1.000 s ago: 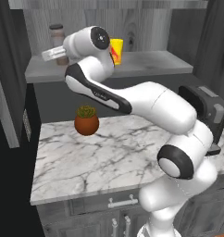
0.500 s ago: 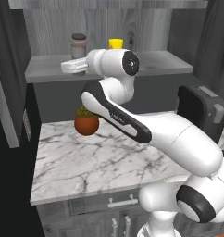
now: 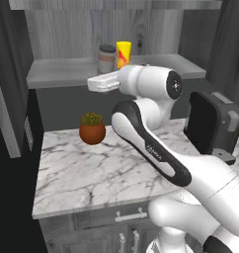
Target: Take the cinnamon bottle from the cabinet and place it on the dining table, next to the plate with the cupcake. Then take the chocolate from the dining counter and place it on the cupcake plate.
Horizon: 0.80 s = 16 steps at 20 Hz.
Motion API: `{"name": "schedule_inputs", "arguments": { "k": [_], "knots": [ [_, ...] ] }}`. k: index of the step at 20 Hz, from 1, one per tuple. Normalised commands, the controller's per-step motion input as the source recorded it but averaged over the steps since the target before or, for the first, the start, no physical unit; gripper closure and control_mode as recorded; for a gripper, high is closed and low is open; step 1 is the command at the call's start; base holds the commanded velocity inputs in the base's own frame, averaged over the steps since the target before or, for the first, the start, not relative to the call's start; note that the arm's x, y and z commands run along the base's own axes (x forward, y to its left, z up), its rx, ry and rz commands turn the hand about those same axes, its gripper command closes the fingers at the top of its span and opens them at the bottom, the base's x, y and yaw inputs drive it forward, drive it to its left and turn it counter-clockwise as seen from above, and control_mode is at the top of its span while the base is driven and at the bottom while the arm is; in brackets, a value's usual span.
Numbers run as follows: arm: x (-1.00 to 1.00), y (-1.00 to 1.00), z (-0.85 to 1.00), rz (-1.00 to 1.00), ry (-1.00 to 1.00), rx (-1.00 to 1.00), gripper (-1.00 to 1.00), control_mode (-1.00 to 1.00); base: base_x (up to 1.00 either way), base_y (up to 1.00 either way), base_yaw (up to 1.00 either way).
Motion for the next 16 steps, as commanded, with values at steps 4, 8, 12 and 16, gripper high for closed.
{"name": "schedule_inputs", "arguments": {
  "k": [4,8,12,16],
  "knots": [
    [-0.71,-0.50,-0.04,0.00,-0.01,0.01,1.00,-1.00,0.00,0.00,0.00],
    [-0.65,-0.46,-0.03,0.00,0.00,0.00,1.00,-1.00,0.00,0.00,0.00],
    [-0.53,-0.42,-0.07,0.00,0.05,-0.03,1.00,-1.00,0.00,0.00,0.00],
    [-0.51,-0.40,-0.07,0.00,0.09,-0.01,1.00,-1.00,0.00,0.00,0.00]
  ]
}}
